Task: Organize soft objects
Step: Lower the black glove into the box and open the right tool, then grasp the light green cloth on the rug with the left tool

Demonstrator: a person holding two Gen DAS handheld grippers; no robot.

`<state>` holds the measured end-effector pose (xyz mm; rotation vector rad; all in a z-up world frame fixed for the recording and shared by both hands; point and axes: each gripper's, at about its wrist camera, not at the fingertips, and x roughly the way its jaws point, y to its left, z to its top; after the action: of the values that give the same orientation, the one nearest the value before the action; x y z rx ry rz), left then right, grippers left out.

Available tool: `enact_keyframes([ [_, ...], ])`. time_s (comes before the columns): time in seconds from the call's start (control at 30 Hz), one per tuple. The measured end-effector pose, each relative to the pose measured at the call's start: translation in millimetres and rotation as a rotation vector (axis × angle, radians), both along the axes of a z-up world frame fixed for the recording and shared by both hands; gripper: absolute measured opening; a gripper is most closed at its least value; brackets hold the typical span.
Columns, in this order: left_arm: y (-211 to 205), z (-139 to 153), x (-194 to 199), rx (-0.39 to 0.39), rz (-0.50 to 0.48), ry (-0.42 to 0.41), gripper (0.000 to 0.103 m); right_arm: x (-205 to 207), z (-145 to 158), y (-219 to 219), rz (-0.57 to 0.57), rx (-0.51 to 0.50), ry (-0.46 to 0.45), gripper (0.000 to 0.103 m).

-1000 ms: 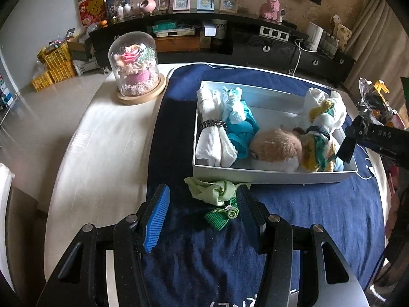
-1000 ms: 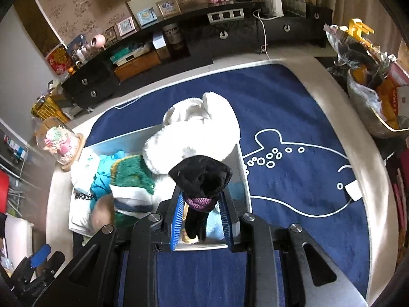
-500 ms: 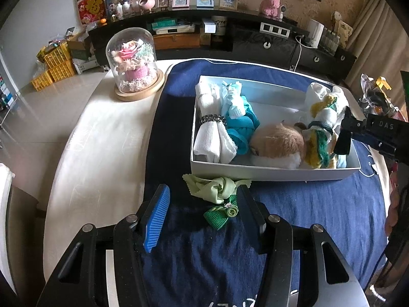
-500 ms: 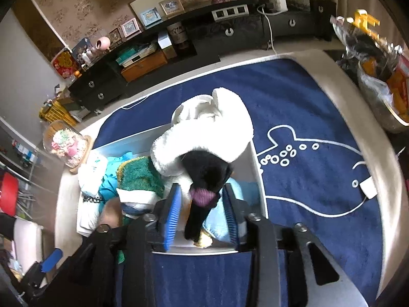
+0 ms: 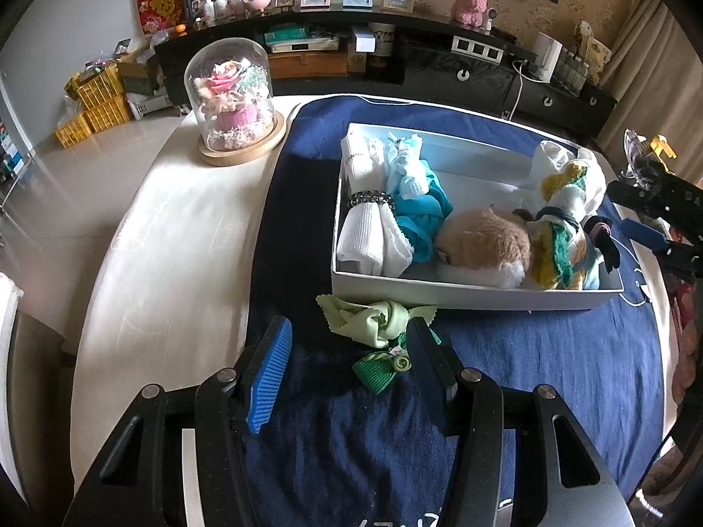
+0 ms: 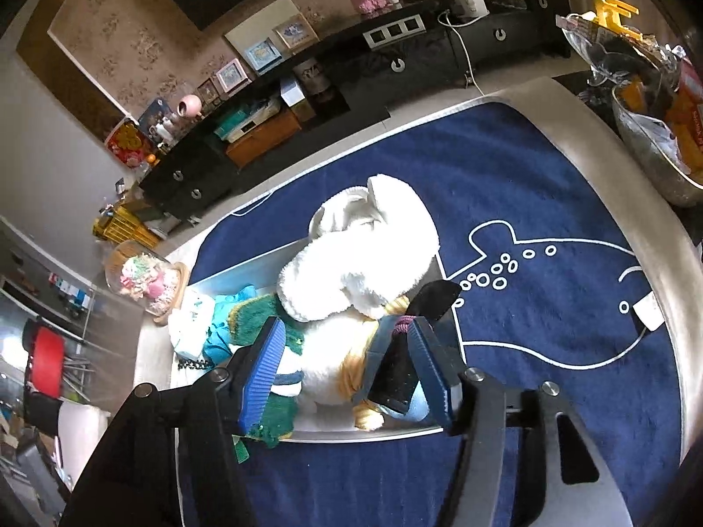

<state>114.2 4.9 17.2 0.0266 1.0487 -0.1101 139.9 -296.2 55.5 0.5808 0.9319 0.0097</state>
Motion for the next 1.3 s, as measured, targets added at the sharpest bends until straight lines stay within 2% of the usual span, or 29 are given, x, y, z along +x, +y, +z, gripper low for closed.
enact_keyframes([
  [0.13, 3, 0, 2, -0.014, 0.005, 0.004, 0.054, -6, 8, 0, 0.005, -0.008, -0.017, 0.103],
  [0.27, 9, -2, 5, -0.056, 0.012, 0.020, 0.054, -18, 21, 10, 0.023, -0.089, -0.031, 0.103],
  [0.5, 20, -11, 11, -0.125, 0.010, 0.071, 0.054, -48, 30, 33, 0.064, -0.228, -0.002, 0.103],
  [0.67, 21, -25, 19, -0.159, -0.008, 0.092, 0.054, -79, 30, 32, 0.050, -0.184, -0.021, 0.103],
  [0.83, 14, -37, 27, -0.207, -0.039, 0.114, 0.054, -81, 23, 33, 0.068, -0.159, -0.004, 0.103],
  [1.0, -3, -42, 36, -0.160, -0.064, 0.095, 0.054, -79, 17, 30, 0.077, -0.123, 0.006, 0.103],
  [1.17, -11, -57, 43, -0.165, -0.056, 0.130, 0.054, -77, 13, 30, 0.090, -0.109, 0.018, 0.103],
  [1.3, -20, -66, 46, -0.117, -0.055, 0.130, 0.054, -75, 12, 35, 0.104, -0.100, 0.020, 0.103],
])
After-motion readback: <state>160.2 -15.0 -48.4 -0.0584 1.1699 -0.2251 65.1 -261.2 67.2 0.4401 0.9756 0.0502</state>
